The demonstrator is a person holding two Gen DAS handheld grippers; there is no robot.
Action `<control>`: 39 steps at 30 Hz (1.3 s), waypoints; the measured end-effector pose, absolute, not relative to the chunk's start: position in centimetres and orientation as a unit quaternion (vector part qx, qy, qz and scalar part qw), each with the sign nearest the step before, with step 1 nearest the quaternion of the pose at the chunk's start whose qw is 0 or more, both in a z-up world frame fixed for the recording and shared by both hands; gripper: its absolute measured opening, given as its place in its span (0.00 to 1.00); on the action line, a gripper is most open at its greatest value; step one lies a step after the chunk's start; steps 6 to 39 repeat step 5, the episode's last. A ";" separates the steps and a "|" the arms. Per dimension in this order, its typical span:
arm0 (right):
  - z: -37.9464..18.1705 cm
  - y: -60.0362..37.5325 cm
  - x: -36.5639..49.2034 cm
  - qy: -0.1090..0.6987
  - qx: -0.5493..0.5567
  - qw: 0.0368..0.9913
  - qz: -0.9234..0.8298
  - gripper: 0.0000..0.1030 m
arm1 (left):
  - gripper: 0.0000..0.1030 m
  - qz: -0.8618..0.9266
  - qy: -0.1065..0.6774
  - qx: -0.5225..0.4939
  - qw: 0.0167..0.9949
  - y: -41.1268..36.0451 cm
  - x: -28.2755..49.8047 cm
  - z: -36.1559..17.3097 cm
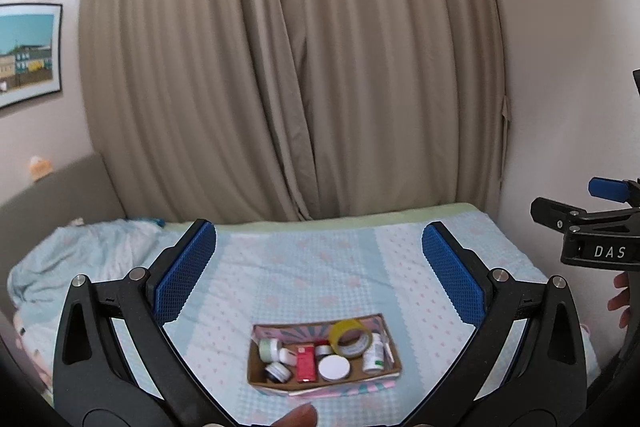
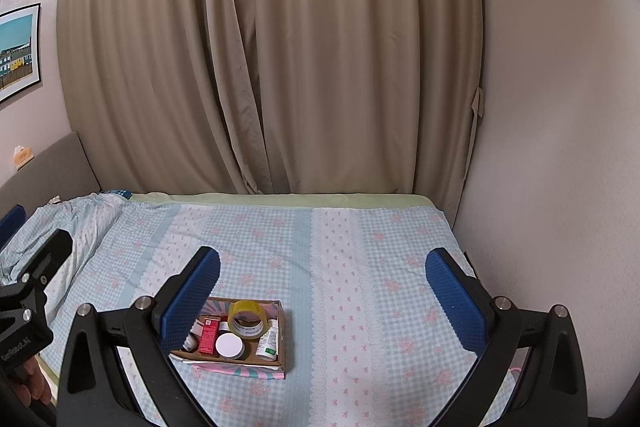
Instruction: Organize rigid objects
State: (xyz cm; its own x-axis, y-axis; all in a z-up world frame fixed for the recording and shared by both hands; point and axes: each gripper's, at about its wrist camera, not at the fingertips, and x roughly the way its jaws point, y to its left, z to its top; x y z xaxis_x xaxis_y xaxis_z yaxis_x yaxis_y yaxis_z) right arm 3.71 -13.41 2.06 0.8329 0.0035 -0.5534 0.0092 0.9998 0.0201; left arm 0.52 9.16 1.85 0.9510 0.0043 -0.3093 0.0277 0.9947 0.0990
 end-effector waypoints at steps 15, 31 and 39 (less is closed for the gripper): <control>1.9 -13.4 3.7 0.295 0.013 0.956 0.001 1.00 | 1.00 -0.015 0.155 0.039 0.987 9.0 0.4 1.6; 1.9 -13.4 3.7 0.295 0.013 0.956 0.001 1.00 | 1.00 -0.015 0.155 0.039 0.987 9.0 0.4 1.6; 1.9 -13.4 3.7 0.295 0.013 0.956 0.001 1.00 | 1.00 -0.015 0.155 0.039 0.987 9.0 0.4 1.6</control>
